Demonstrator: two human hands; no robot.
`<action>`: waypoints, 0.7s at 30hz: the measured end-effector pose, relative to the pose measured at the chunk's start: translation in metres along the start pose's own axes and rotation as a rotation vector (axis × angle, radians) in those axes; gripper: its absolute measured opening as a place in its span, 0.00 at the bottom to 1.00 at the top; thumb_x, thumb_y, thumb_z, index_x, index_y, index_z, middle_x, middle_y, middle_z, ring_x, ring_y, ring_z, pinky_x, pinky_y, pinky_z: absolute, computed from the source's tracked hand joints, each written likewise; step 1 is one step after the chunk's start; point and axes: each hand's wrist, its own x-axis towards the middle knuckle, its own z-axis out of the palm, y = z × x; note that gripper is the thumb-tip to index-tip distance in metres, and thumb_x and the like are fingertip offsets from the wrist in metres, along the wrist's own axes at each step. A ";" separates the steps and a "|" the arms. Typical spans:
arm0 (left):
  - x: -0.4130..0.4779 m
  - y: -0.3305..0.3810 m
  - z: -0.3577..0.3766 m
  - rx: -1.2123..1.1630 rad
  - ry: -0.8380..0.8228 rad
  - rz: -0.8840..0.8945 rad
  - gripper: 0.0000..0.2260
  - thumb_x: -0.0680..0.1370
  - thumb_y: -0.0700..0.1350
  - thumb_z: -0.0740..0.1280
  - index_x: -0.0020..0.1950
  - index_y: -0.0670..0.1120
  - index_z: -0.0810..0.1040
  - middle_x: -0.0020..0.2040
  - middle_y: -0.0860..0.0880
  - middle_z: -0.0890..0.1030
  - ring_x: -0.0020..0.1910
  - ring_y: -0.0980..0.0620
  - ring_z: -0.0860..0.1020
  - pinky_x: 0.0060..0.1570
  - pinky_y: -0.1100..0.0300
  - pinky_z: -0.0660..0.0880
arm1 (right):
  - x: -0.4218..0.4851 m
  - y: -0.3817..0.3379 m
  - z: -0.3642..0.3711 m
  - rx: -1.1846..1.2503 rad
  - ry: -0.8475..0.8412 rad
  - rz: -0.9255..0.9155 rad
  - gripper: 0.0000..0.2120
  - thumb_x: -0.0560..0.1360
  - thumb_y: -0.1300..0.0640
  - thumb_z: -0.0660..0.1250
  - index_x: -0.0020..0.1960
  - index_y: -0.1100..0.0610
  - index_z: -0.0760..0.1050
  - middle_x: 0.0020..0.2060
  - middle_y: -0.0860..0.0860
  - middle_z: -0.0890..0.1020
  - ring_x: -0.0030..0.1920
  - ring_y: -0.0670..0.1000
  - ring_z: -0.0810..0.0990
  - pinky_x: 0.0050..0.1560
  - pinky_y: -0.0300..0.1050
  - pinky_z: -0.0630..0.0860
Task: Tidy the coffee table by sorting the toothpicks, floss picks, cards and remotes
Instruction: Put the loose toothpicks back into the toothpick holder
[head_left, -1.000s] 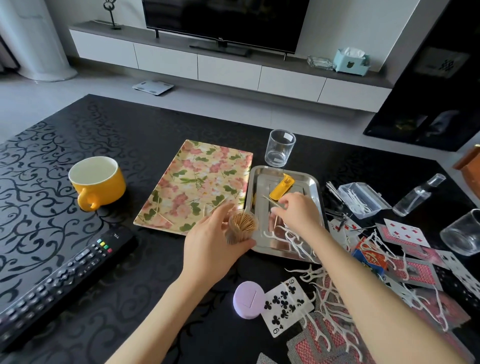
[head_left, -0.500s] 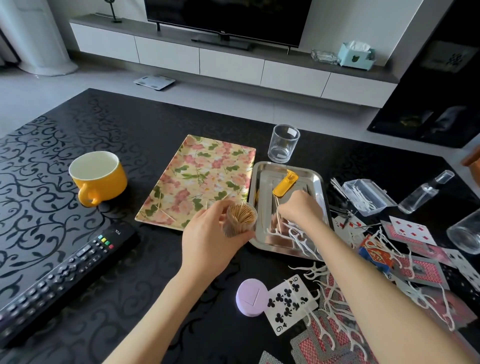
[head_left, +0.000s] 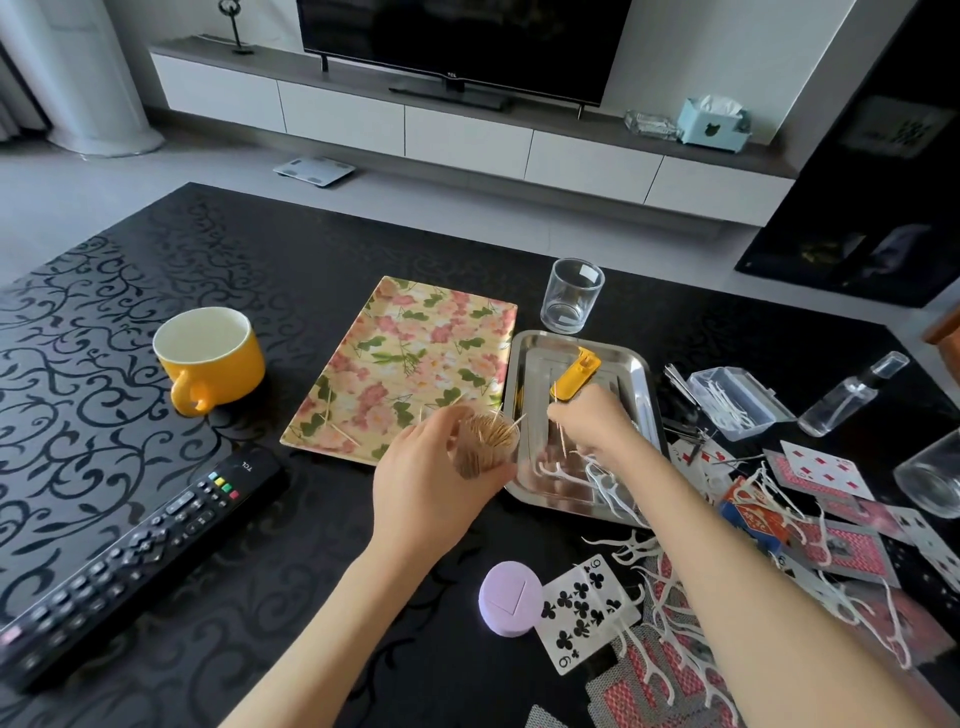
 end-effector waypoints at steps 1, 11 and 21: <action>-0.001 0.001 -0.001 -0.049 -0.024 -0.020 0.28 0.64 0.60 0.75 0.62 0.56 0.73 0.50 0.59 0.79 0.49 0.57 0.77 0.47 0.60 0.75 | -0.008 -0.003 -0.003 0.183 0.030 -0.022 0.16 0.74 0.61 0.61 0.30 0.55 0.60 0.25 0.50 0.63 0.25 0.51 0.62 0.29 0.41 0.60; -0.003 0.006 -0.002 -0.158 -0.052 -0.059 0.22 0.62 0.58 0.77 0.53 0.58 0.75 0.44 0.62 0.79 0.44 0.62 0.77 0.44 0.61 0.77 | -0.096 -0.016 0.016 0.685 0.157 -0.591 0.04 0.77 0.60 0.64 0.44 0.58 0.75 0.32 0.46 0.74 0.32 0.40 0.70 0.35 0.32 0.69; -0.003 -0.001 -0.006 0.046 -0.019 0.005 0.24 0.62 0.60 0.75 0.55 0.57 0.75 0.46 0.59 0.80 0.46 0.59 0.77 0.43 0.61 0.74 | -0.097 -0.008 0.014 0.613 0.002 -0.607 0.13 0.72 0.58 0.63 0.55 0.53 0.78 0.54 0.44 0.78 0.57 0.43 0.75 0.62 0.42 0.70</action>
